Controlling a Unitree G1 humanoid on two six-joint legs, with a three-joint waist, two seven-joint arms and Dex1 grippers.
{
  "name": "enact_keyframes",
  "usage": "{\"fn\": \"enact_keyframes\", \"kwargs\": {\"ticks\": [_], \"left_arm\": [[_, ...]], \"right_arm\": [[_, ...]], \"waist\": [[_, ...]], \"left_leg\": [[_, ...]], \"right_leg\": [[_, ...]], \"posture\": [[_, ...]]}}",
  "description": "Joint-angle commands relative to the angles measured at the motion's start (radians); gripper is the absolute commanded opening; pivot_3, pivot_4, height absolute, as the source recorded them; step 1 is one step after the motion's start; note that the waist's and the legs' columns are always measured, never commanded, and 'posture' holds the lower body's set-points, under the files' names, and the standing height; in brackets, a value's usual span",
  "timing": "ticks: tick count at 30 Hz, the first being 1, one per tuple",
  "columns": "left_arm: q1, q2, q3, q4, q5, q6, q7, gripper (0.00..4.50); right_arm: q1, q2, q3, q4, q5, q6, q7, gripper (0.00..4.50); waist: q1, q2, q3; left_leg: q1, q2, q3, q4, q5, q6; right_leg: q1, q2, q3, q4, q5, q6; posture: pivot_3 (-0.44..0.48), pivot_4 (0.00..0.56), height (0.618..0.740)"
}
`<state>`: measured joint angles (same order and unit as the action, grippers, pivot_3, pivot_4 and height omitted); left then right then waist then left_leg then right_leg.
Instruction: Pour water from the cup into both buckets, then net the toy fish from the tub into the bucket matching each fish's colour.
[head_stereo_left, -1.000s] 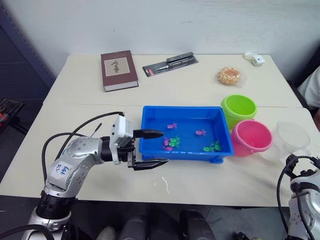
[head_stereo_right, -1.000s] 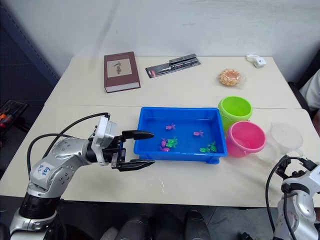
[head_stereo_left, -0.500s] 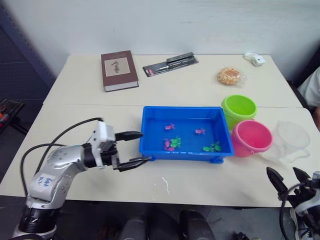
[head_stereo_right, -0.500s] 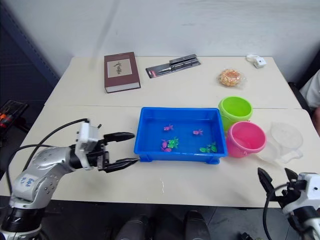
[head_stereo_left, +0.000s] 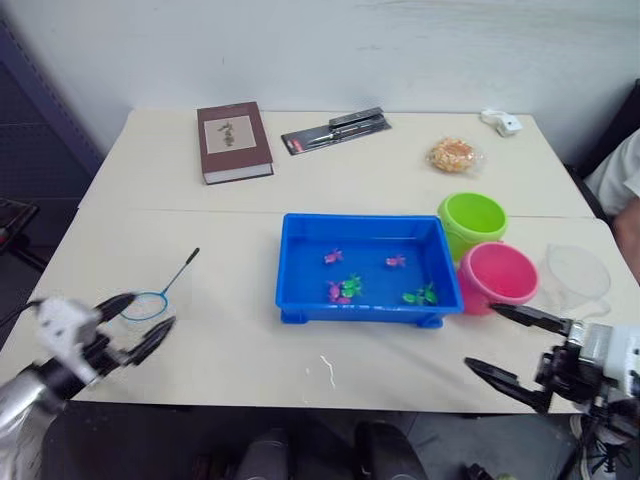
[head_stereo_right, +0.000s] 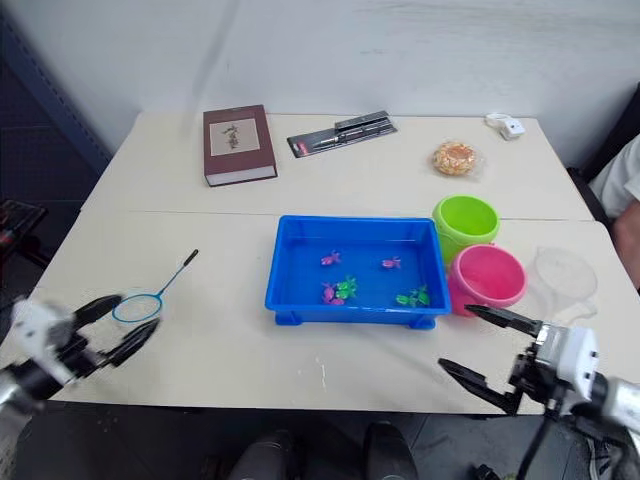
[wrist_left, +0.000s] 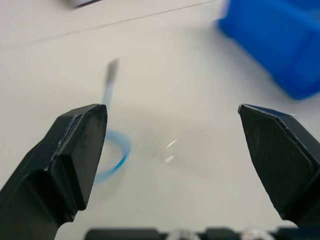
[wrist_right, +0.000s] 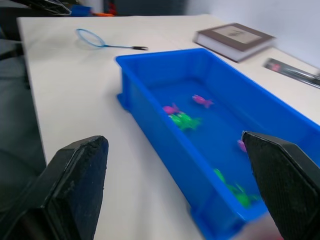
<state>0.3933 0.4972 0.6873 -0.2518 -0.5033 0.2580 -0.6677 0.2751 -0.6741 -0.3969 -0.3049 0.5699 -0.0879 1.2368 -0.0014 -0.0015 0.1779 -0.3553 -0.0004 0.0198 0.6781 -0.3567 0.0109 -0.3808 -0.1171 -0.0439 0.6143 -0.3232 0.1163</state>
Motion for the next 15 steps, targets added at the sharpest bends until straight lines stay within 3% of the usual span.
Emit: {"fn": "enact_keyframes", "kwargs": {"ticks": [1,5,9,11,15], "left_arm": [[0.081,-0.048,0.114,-0.01,-0.044,-0.015,0.046,4.5],[0.156,-0.09,0.105,-0.063,-0.027,-0.029,0.061,4.5],[0.072,-0.027,0.025,-0.074,0.018,0.014,0.105,4.5],[-0.013,0.038,-0.034,-0.065,0.025,0.106,0.132,4.5],[-0.336,0.211,-0.219,0.019,0.089,0.353,0.213,4.5]], "right_arm": [[-0.069,0.003,0.031,0.045,-0.015,-0.069,0.025,4.45],[-0.154,0.013,0.084,0.099,-0.04,-0.134,0.041,4.45],[-0.173,0.002,0.097,0.088,-0.018,-0.123,0.039,4.45],[-0.155,-0.018,0.1,0.042,-0.004,-0.072,0.024,4.45],[-0.124,-0.027,0.081,-0.052,0.016,-0.017,-0.038,4.45]], "waist": [[0.007,0.0,0.0],[0.006,-0.001,0.0],[0.028,0.0,0.0],[0.029,0.0,-0.001],[0.027,0.001,0.0]], "left_leg": [[0.0,0.0,-0.002,0.001,-0.001,0.0],[0.001,0.0,-0.005,0.001,-0.004,0.0],[0.001,0.0,-0.007,0.001,-0.004,-0.001],[0.001,0.0,-0.009,0.001,-0.003,-0.002],[0.0,-0.001,-0.011,0.002,-0.002,-0.003]], "right_leg": [[0.002,-0.001,-0.002,-0.001,0.0,0.0],[0.006,-0.001,-0.004,-0.005,0.0,0.0],[0.006,-0.002,-0.007,-0.005,0.0,-0.001],[0.007,-0.001,-0.008,-0.004,-0.001,-0.001],[0.007,-0.001,-0.01,-0.002,-0.001,-0.001]], "posture": [[0.0,0.15,0.738],[0.0,0.15,0.738],[0.0,0.15,0.738],[0.0,0.15,0.738],[0.0,0.15,0.738]]}}
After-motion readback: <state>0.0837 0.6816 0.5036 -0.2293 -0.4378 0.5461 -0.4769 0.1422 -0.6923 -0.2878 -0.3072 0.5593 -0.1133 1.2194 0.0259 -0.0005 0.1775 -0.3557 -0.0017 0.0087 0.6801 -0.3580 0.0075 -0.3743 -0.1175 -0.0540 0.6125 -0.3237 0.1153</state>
